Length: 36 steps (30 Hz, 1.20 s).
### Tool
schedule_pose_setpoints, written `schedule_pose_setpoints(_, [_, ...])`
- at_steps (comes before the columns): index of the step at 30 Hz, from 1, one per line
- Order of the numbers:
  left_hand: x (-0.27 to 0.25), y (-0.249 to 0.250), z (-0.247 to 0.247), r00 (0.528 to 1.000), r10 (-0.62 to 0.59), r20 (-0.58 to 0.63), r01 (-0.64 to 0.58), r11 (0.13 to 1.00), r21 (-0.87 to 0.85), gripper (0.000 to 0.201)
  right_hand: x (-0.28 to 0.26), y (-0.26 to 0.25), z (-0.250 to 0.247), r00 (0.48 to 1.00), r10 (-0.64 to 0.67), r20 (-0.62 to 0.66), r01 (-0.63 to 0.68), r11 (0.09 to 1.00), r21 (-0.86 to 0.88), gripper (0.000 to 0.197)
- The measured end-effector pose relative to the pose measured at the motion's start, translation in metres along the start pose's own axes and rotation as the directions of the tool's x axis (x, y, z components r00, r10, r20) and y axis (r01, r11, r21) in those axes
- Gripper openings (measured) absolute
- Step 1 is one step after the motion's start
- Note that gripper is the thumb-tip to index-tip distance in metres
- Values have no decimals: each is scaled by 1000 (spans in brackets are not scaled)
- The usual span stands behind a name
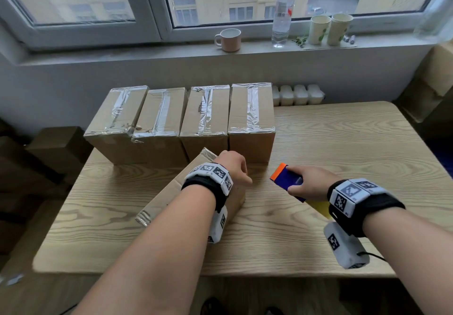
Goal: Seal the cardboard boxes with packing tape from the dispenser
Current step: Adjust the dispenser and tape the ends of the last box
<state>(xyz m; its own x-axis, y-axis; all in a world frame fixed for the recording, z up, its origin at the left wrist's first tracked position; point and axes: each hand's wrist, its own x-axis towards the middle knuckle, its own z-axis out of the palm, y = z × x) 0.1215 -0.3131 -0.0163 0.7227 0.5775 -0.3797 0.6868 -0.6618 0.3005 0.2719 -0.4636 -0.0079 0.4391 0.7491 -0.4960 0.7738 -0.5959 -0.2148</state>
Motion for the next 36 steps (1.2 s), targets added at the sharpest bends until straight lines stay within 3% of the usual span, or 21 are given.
schedule_pose_setpoints(4, [-4, -5, -1, 999, 51, -8, -52, 997, -55, 37, 15, -6, 21, 997, 1, 76, 7, 995, -98, 49])
schedule_pose_setpoints(7, [-6, -16, -12, 1000, 24, 20, -16, 934, -356, 43, 23, -9, 38, 995, 24, 101, -10, 990, -141, 53])
schedule_pose_setpoints(9, [-8, -28, -24, 999, -36, -37, 15, 883, -469, 38, 28, -10, 46, 994, 27, 109, -9, 987, -163, 53])
schedule_pose_setpoints(12, [-11, -53, -36, 984, -122, -128, 55, 900, -432, 35, 34, -17, 54, 996, 16, 93, -3, 990, -140, 59])
schedule_pose_setpoints(15, [-15, -74, -38, 977, -171, -129, 113, 923, -368, 39, 39, -24, 61, 995, 6, 96, 6, 992, -125, 69])
schedule_pose_setpoints(22, [-18, -83, -30, 975, -190, -111, 135, 915, -381, 48, 46, -44, 74, 998, -21, 58, 31, 983, -179, 55])
schedule_pose_setpoints(26, [-16, -87, -30, 978, -186, -96, 132, 903, -409, 48, 51, -47, 59, 999, -31, 23, 31, 999, -26, 51])
schedule_pose_setpoints(30, [-14, -88, -32, 982, -177, -67, 133, 898, -420, 50, 45, -65, 36, 985, -155, 78, 141, 976, 164, 37])
schedule_pose_setpoints(33, [-13, -89, -33, 985, -164, -57, 126, 898, -421, 50, 45, -71, 24, 979, -193, -68, 204, 954, 221, 13])
schedule_pose_setpoints(36, [-13, -90, -33, 987, -152, -51, 118, 904, -410, 51, 46, -71, 17, 972, -164, -170, 198, 957, 212, 14])
